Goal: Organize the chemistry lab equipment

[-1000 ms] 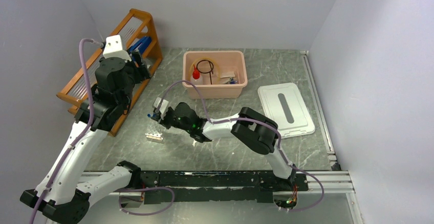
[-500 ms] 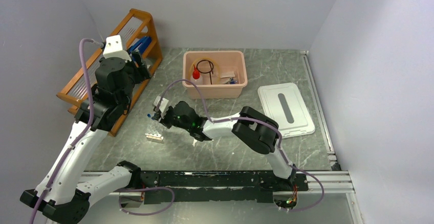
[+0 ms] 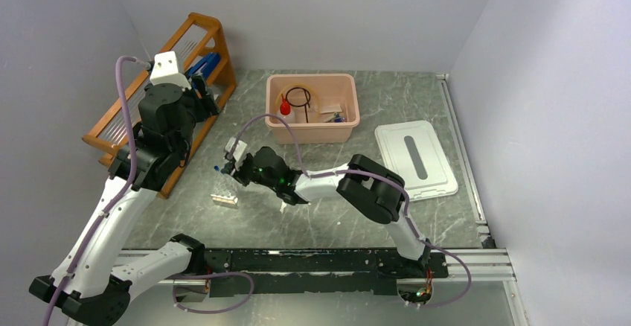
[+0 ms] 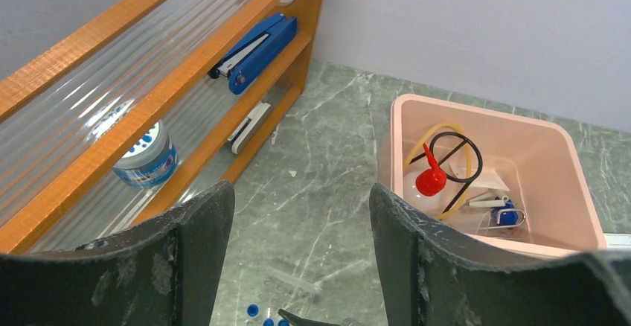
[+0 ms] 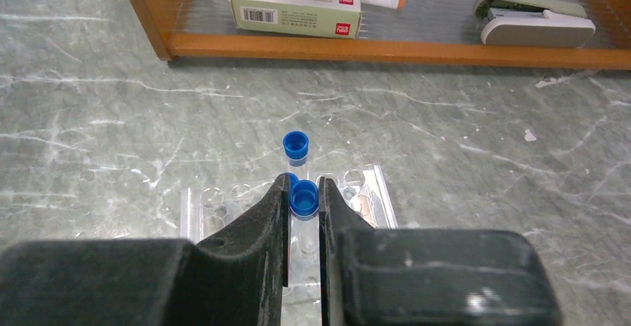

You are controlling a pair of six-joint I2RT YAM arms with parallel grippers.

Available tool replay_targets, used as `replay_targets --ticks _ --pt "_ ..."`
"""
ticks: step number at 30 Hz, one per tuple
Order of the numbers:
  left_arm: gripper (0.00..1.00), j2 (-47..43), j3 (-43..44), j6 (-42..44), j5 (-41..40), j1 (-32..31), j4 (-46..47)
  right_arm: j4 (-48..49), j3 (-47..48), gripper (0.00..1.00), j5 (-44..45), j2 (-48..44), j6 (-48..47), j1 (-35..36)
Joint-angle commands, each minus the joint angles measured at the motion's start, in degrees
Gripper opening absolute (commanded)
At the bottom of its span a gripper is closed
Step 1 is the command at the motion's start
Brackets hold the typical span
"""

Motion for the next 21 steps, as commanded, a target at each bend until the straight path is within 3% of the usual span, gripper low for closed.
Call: replay_targets --ticks 1,9,21 --pt "0.71 0.01 1.98 0.0 -0.62 0.36 -0.3 0.94 0.4 0.16 -0.65 1.82 1.51 -0.72" --pt "0.71 0.27 2.07 0.09 -0.57 0.36 -0.2 0.71 0.46 0.23 -0.74 2.0 3.08 -1.05" --pt "0.71 0.07 1.9 -0.02 -0.62 0.41 -0.22 2.3 -0.66 0.17 -2.49 1.69 4.16 -1.76"
